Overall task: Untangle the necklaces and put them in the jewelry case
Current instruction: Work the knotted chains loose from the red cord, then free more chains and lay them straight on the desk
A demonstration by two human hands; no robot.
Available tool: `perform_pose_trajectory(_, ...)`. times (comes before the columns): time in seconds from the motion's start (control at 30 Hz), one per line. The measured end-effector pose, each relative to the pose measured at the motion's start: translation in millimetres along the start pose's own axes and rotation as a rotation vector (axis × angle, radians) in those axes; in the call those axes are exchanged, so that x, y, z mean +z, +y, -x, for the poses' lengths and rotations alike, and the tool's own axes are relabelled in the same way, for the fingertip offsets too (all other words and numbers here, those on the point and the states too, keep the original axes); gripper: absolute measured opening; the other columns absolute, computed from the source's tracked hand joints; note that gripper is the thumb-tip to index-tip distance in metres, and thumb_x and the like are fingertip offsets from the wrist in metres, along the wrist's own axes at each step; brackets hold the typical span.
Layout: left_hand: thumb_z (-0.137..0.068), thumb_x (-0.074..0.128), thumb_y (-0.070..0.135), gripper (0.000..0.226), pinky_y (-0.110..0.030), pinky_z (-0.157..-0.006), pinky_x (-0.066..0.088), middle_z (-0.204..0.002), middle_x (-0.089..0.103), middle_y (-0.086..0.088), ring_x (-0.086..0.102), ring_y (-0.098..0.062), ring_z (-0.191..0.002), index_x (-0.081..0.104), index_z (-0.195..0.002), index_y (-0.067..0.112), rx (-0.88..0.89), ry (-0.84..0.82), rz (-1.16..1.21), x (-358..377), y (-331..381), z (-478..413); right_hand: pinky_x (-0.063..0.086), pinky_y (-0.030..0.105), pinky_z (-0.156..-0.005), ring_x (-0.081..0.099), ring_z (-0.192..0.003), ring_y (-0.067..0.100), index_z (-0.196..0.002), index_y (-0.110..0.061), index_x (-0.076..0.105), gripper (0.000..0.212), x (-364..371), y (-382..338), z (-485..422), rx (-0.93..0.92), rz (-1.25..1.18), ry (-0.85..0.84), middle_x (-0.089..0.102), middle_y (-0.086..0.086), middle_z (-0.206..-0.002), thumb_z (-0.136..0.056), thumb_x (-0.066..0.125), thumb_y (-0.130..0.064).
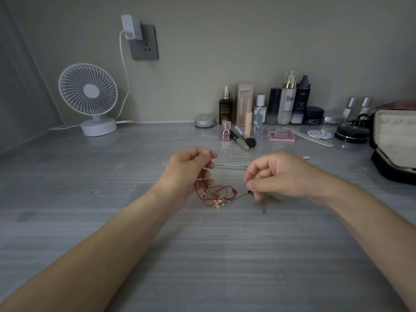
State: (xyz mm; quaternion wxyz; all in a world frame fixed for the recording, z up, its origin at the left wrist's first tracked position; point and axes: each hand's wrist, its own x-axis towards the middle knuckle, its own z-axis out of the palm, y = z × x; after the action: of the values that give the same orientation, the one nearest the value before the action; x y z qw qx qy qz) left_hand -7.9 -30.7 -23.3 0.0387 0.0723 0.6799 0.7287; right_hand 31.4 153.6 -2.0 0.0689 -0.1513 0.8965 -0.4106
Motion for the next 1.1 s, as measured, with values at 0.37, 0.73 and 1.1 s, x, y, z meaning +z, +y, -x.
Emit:
perform_pose_trajectory(0.37,-0.096,0.044,0.013,0.022,-0.025,-0.054,0.048,-0.068,0.049,-0.001,0.044,-0.009,-0.051,0.059,-0.081,0.012,0.051,0.064,0.151,-9.8,12.8,0.4,0.050,0.036,-0.081,0.055,-0.083,0.007,-0.086,-0.032,0.070,0.009,8.4,19.5,-11.0,0.009,0.553,0.177,0.060,-0.016,-0.084,-0.079,0.069,-0.035)
perform_pose_trajectory(0.73,-0.095,0.045,0.012,0.023,-0.024,-0.054,0.045,-0.068,0.050,0.000,0.043,-0.009,-0.051,0.060,-0.078,0.013,0.019,0.132,0.106,-19.3,9.9,-6.0,0.050,0.032,-0.078,0.057,-0.086,0.014,-0.070,-0.031,0.055,0.011,-23.1,32.8,2.6,0.237,0.743,0.208,0.058,-0.012,-0.083,-0.078,0.063,-0.031)
perform_pose_trajectory(1.1,-0.089,0.052,0.009,0.018,-0.020,-0.048,0.034,-0.067,0.055,0.001,0.051,-0.004,-0.045,0.059,-0.075,0.016,0.001,0.117,-0.294,-16.4,-4.7,-12.9,0.048,0.035,-0.083,0.055,-0.092,0.013,-0.086,-0.030,0.064,0.009,-2.8,27.4,-6.8,0.081,0.661,0.263,0.059,-0.010,-0.095,-0.081,0.064,-0.038)
